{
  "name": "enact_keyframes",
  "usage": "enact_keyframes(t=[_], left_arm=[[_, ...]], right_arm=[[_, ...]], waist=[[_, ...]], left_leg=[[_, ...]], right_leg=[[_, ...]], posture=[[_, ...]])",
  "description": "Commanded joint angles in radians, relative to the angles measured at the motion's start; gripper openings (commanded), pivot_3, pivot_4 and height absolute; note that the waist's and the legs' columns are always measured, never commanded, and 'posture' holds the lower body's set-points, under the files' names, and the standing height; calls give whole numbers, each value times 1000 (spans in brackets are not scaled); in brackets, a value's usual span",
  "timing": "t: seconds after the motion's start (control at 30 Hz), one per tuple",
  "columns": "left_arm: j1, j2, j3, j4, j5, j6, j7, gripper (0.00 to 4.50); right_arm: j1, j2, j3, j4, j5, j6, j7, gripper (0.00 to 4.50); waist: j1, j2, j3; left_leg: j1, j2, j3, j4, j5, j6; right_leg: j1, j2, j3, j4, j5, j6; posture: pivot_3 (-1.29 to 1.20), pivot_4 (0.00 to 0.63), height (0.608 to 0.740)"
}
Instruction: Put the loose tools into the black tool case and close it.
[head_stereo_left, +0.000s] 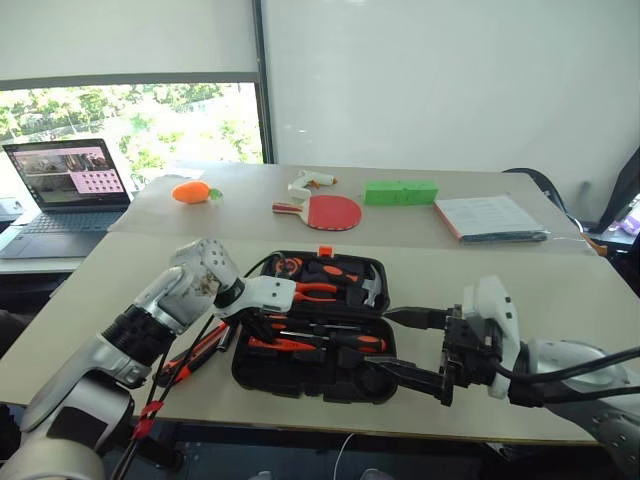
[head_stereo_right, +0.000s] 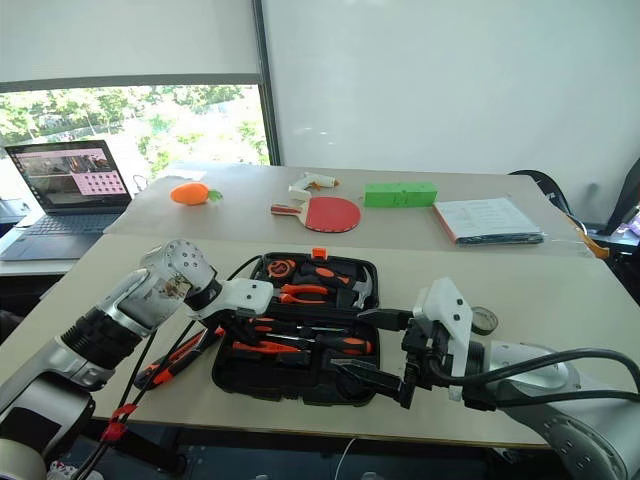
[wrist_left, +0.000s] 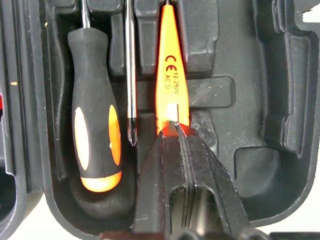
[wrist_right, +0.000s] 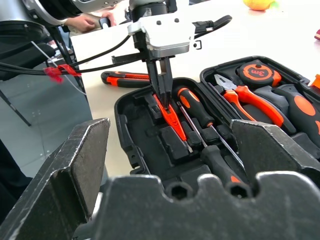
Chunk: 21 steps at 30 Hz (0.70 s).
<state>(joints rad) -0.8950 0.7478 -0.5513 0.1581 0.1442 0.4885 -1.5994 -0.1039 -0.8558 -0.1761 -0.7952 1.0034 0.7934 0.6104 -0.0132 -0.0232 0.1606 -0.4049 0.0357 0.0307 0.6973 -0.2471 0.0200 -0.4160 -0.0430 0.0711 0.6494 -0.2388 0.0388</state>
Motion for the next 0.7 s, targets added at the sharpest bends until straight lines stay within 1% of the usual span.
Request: enact_keyframes(t=[0.03, 0.17, 0.3, 0.37, 0.43, 0.47, 0.5, 0.53, 0.6, 0.7], left_arm=[[19, 3, -12, 78, 48, 17, 54, 31], [8, -12, 39, 93, 14, 41, 70, 31], [-53, 15, 153, 66, -86, 148, 36, 31], [-73, 64, 211, 31, -140, 227, 7, 537], [-79, 140, 265, -6, -199, 291, -11, 975], [-67, 190, 289, -25, -224, 304, -14, 1358], [-48, 235, 311, -42, -238, 305, -15, 1633], [-8, 285, 343, -55, -239, 285, -13, 1920], [85, 374, 410, -79, -257, 274, 4, 2655], [244, 464, 540, -113, -296, 291, 47, 3779]], right_arm=[[-25, -7, -6, -9, 6, -16, 16, 4500], [-56, -3, 1, 1, 18, -12, 19, 4500], [-91, -6, -11, 14, 48, -3, 27, 4500], [-104, -9, -19, 20, 65, 1, 26, 4500], [-114, -16, -24, 23, 75, -1, 32, 4500], [-119, -20, -24, 24, 74, -3, 38, 4500], [-124, -23, -23, 27, 71, -5, 43, 4500], [-132, -24, -20, 32, 66, -7, 49, 4500], [-146, -28, -12, 45, 55, -11, 64, 4500], [-158, -38, -3, 59, 39, -17, 99, 4500]], waist=[[0, 0, 0], [0, 0, 0], [-1, -1, 1], [-1, -4, 2], [-1, -4, 2], [-5, -4, 3], [-9, -4, 3], [-14, -4, 3], [-18, -4, 3], [-21, -4, 4]], left_leg=[[0, 0, 0, 0, 0, 1], [1, 0, 0, -1, 2, 3], [-1, 0, 0, -1, 3, 4], [-7, 0, -1, -1, 3, 4], [-10, 0, -1, -1, 3, 4], [-11, -1, -1, -2, 3, 5], [-12, -1, -1, -2, 2, 5], [-13, 0, -2, -2, 2, 6], [-12, 0, -4, -4, 1, 7], [-11, 0, -4, -5, 0, 8]], right_leg=[[0, 0, 0, 0, 0, 1], [1, 0, 0, 0, 0, 2], [-2, 0, 0, 0, 0, 2], [-7, 0, 0, 0, 1, 2], [-9, 0, -1, 0, 3, -3], [-10, 0, -1, -1, 3, -3], [-12, 0, 0, -1, 3, -3], [-12, 0, 0, -2, 3, -3], [-12, -1, 0, -2, 2, -3], [-12, -1, 0, -2, 1, -4]], posture=[[0, 150, 738], [0, 150, 738], [0, 150, 738], [0, 150, 738], [0, 150, 738], [0, 150, 738], [0, 150, 738], [0, 150, 738], [0, 150, 738], [0, 150, 738]])
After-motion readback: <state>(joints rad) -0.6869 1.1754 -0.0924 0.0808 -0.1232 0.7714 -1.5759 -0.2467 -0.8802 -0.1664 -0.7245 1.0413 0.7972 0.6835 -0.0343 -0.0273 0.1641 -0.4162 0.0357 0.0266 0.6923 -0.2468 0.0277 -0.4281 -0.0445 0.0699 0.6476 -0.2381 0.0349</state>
